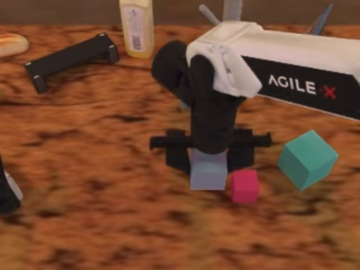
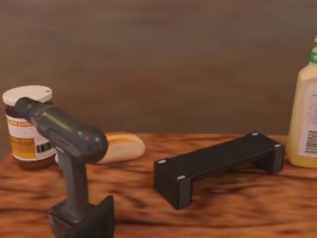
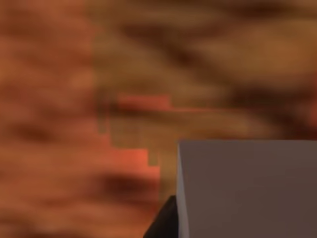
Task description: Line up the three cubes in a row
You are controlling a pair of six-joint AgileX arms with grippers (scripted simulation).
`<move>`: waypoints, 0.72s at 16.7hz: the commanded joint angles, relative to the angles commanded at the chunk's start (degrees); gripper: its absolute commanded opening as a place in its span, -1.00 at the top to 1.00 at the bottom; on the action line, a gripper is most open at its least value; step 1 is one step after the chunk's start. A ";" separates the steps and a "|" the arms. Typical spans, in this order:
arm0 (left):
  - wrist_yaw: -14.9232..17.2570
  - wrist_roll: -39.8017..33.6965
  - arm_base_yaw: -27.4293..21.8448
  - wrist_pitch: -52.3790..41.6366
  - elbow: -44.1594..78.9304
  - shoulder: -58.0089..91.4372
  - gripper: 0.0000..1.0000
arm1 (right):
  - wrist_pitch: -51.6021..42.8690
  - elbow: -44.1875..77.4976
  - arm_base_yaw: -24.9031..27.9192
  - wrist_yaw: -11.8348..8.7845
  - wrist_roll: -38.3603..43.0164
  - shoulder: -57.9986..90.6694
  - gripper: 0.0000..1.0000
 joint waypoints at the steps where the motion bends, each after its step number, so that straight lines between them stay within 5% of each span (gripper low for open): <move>1: 0.00 0.00 0.00 0.00 0.00 0.00 -1.00 | 2.24 -1.48 0.04 0.01 0.06 0.56 1.00; 9: 0.00 0.00 0.00 0.00 0.00 0.00 -1.00 | 9.75 -6.91 0.41 0.01 0.15 2.72 1.00; 12: 0.00 0.00 0.00 0.00 0.00 0.00 -1.00 | 9.75 -6.91 0.41 0.01 0.15 2.72 0.55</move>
